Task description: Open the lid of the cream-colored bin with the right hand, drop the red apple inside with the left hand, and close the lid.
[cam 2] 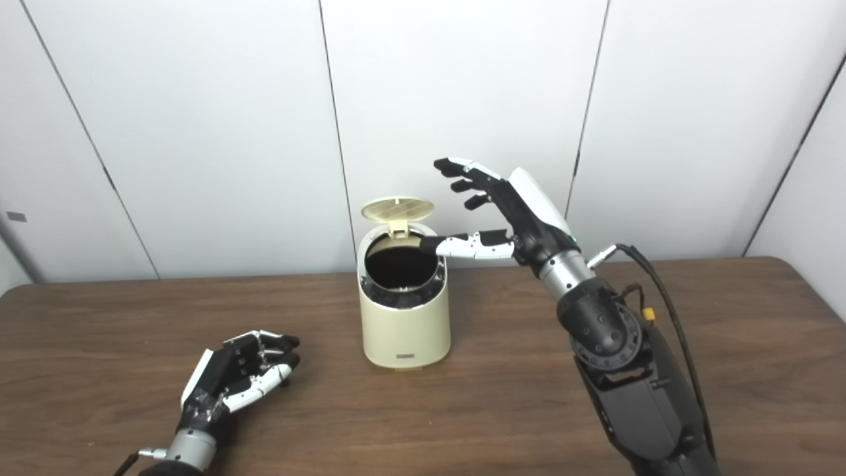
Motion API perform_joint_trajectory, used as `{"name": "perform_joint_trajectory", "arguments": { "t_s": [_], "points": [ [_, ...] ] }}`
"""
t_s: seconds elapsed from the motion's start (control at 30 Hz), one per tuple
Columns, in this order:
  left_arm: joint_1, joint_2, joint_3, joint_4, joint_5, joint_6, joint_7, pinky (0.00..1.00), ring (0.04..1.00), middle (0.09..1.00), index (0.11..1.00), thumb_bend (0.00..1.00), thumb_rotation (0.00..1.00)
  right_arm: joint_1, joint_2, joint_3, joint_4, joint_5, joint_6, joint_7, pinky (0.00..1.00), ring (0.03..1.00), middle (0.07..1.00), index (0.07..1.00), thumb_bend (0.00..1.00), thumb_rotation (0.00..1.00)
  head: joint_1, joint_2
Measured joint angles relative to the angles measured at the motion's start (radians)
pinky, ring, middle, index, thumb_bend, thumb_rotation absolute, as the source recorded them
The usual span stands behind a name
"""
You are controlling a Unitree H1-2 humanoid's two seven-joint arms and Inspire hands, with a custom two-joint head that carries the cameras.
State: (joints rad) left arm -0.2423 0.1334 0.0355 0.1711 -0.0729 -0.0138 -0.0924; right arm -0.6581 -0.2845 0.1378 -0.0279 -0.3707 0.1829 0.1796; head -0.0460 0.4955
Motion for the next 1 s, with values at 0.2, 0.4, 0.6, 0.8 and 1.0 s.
{"name": "perform_joint_trajectory", "arguments": {
  "t_s": [0.2,0.4,0.6,0.8,1.0],
  "points": [
    [0.000,0.000,-0.007,0.020,0.008,-0.038,0.000,0.43,0.602,0.666,0.499,0.51,0.07,-0.076,-0.006,0.049,0.037,-0.046,0.063,0.051,0.76,0.839,0.848,0.808,0.61,0.51,0.002,0.000],
    [0.000,-0.001,-0.012,0.025,0.024,-0.052,0.001,0.41,0.598,0.665,0.498,0.50,0.07,-0.128,-0.027,0.109,0.056,-0.082,0.071,0.116,0.79,0.849,0.829,0.794,0.64,0.57,0.008,0.000],
    [0.000,-0.007,-0.009,0.030,0.025,-0.062,0.002,0.41,0.596,0.664,0.498,0.51,0.07,-0.128,-0.038,0.142,0.066,-0.107,0.050,0.139,0.78,0.862,0.824,0.771,0.66,0.63,0.012,0.002],
    [0.000,-0.010,-0.010,0.030,0.032,-0.066,0.002,0.40,0.591,0.663,0.498,0.50,0.07,-0.123,-0.040,0.144,0.043,-0.101,0.018,0.151,0.83,0.886,0.777,0.719,0.66,0.62,0.014,0.003],
    [0.000,-0.010,-0.009,0.030,0.035,-0.067,0.000,0.41,0.593,0.665,0.498,0.50,0.07,-0.099,-0.059,0.149,-0.001,-0.100,0.006,0.189,0.78,0.896,0.792,0.718,0.67,0.64,0.018,0.009]
  ]
}}
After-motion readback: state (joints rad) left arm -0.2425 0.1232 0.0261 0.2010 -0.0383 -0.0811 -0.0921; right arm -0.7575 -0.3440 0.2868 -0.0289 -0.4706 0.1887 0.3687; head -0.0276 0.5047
